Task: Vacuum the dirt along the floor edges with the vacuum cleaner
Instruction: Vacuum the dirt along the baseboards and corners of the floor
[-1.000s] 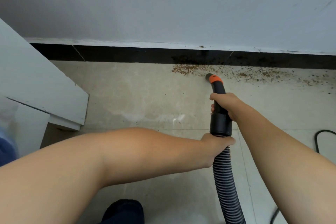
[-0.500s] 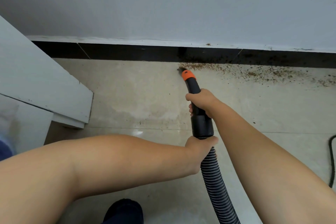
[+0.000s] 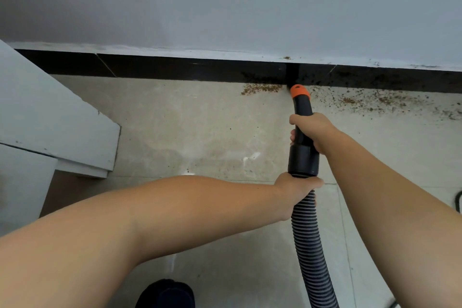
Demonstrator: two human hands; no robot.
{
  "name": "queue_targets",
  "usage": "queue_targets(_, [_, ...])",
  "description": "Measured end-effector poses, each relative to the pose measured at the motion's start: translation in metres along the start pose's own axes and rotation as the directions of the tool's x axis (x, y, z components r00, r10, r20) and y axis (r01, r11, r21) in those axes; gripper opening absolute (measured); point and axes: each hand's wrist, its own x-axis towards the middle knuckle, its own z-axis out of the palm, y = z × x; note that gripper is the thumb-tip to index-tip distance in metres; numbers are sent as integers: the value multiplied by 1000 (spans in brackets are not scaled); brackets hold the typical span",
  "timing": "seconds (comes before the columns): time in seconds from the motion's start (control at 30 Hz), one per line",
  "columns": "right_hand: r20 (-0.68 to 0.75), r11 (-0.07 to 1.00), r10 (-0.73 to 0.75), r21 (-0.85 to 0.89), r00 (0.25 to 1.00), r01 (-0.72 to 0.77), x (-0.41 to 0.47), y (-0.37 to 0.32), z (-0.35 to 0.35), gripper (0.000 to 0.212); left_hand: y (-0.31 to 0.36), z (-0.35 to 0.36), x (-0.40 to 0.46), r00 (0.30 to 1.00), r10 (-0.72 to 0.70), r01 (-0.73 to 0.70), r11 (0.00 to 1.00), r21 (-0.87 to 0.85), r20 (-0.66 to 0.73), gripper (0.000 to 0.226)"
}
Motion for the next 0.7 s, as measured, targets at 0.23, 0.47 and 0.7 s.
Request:
queue_targets(0.23, [60,998,-31,-56,998,34,-6,-2,23,23,-8,-14,-6,997,72,-72,997,11,-19,12])
queue_targets(0.47, [150,992,-45,-107,988,62,-15,-8,54,28,-14,-34,-17,990,130,-130,992,0,-61,14])
queue_targets(0.7, [182,991,-58,-111,982,79,-18,-11,66,27,-11,-45,-22,991,126,-126,992,1,-49,15])
